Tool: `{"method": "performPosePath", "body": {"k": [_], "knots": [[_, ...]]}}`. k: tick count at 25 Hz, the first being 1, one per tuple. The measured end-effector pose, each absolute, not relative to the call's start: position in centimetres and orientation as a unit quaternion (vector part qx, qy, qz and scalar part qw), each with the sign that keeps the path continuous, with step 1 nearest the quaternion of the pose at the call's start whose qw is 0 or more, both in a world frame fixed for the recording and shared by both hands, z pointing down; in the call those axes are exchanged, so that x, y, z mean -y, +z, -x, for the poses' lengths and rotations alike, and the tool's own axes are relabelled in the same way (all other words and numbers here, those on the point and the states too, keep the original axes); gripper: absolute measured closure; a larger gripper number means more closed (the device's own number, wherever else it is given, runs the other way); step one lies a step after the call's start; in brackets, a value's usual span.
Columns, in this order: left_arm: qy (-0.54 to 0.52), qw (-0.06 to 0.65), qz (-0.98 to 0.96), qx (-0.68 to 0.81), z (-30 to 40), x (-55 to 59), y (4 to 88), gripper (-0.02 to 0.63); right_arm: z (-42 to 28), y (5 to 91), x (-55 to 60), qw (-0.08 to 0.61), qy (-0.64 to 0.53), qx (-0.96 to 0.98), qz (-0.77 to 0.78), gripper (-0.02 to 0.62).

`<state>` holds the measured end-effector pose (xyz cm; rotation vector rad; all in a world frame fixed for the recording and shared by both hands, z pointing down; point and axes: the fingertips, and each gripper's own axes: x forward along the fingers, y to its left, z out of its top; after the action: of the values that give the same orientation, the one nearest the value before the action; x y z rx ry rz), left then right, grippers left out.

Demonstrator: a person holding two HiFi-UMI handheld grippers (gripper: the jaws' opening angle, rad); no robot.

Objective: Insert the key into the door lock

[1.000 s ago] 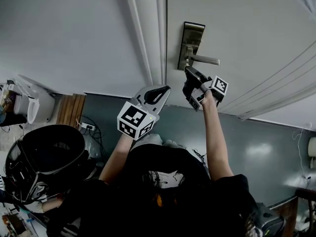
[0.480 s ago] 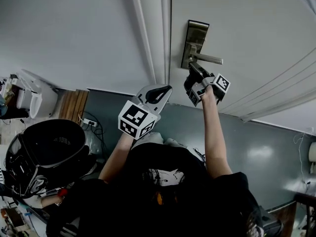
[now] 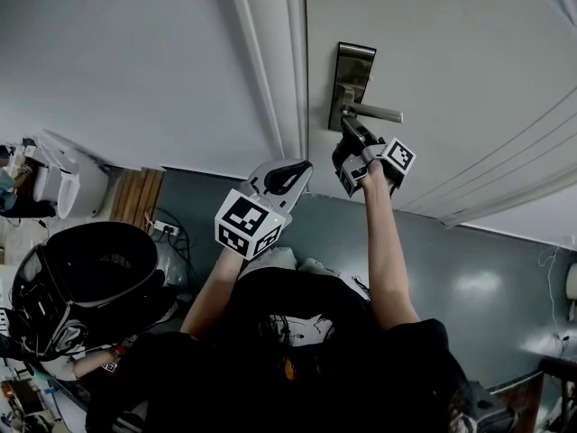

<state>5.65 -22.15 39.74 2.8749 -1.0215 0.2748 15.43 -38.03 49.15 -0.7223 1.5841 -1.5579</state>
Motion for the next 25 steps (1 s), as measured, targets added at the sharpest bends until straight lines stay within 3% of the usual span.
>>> {"method": "performPosePath", "body": {"k": [9,25], "knots": [[0.096,0.047,-0.936,0.335,-6.0,22.1,40.3,0.594,-16.5,49.5,36.1,0.344,-0.575,-0.661,0.338,0.540],[0.152,0.109,-0.933,0.308,-7.5,20.4,45.9,0.594,-16.3,54.3,27.0,0.237,-0.558,-0.697,0.383,0.541]]}}
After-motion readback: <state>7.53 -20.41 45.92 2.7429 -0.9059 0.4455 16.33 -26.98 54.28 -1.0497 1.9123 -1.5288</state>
